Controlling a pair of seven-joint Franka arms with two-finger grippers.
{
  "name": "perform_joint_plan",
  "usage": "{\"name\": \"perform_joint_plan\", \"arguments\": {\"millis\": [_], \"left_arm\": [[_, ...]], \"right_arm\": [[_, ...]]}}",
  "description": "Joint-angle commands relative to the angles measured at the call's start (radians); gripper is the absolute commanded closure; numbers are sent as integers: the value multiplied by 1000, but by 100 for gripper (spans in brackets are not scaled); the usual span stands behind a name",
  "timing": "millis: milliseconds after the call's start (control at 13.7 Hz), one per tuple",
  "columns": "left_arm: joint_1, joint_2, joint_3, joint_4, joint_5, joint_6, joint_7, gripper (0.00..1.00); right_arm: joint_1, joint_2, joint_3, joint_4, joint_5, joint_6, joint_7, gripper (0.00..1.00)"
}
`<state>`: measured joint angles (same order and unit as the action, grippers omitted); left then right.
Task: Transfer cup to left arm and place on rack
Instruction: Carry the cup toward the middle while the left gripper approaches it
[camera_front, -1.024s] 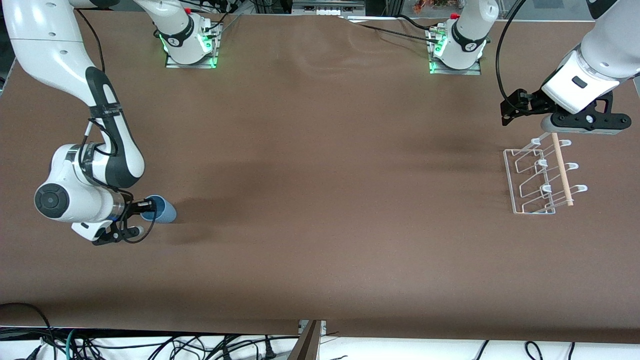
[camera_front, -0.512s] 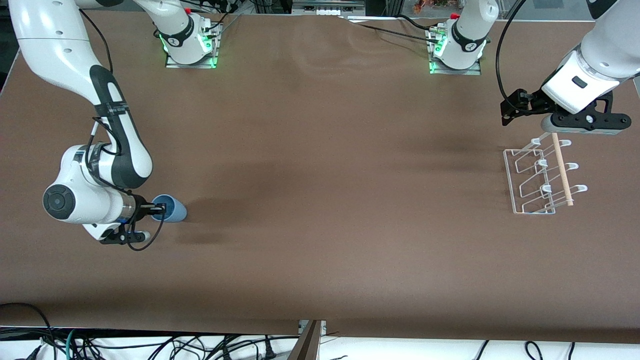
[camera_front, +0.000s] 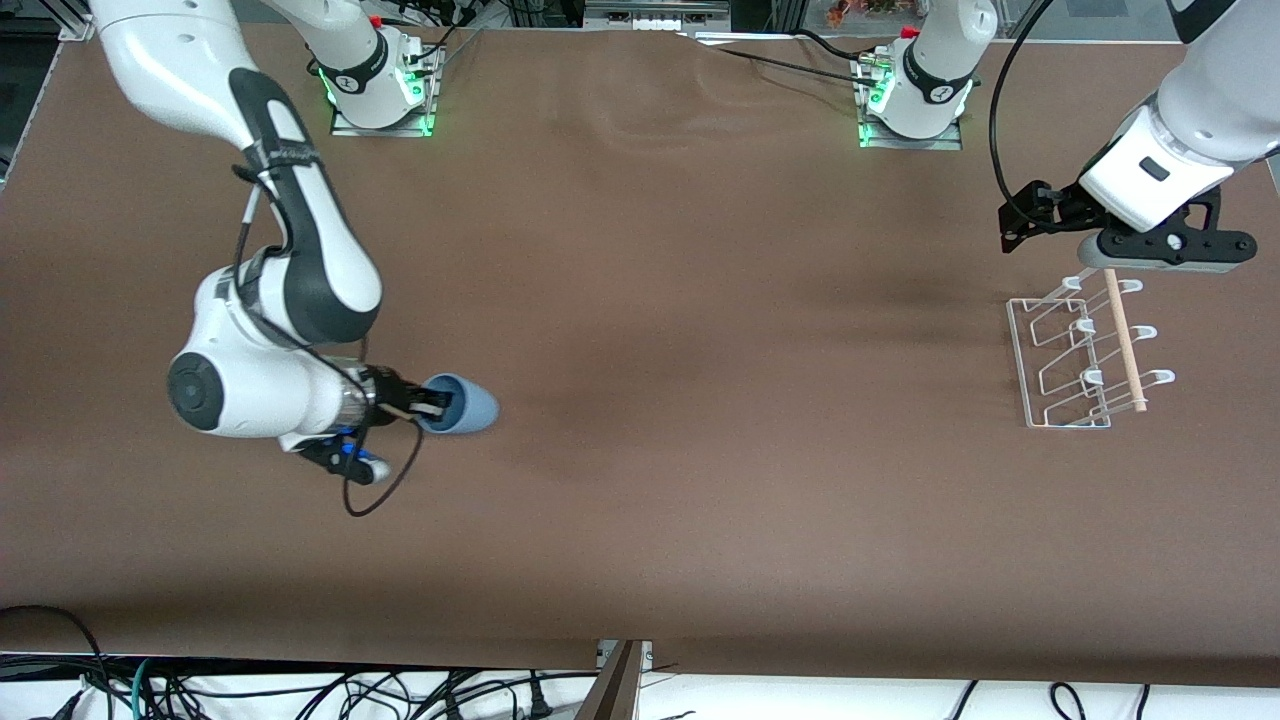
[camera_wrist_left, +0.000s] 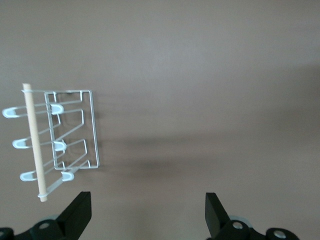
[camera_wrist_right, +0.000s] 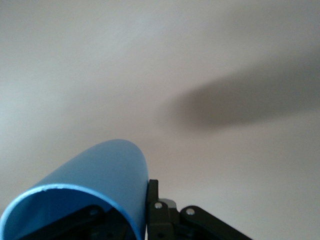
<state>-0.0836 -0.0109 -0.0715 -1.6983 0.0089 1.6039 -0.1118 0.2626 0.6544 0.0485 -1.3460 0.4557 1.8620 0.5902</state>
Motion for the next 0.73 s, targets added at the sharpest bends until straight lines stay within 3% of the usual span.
{"name": "perform_joint_plan", "arguments": {"millis": [0, 146, 366, 512, 659], "left_arm": [[-31, 81, -5, 25, -30, -32, 1, 0], [-41, 107, -5, 26, -36, -30, 116, 0], [-35, 141, -4, 26, -151, -30, 333, 0], [-30, 158, -4, 26, -208, -25, 478, 0], [-24, 158, -4, 25, -320, -25, 628, 0]], "right_arm": [[90, -1, -7, 57, 156, -20, 196, 100], [157, -1, 5, 108, 239, -24, 328, 100], [240, 1, 7, 223, 247, -23, 563, 100], [238, 1, 78, 229, 312, -12, 612, 100], [244, 1, 97, 249, 331, -10, 625, 100]]}}
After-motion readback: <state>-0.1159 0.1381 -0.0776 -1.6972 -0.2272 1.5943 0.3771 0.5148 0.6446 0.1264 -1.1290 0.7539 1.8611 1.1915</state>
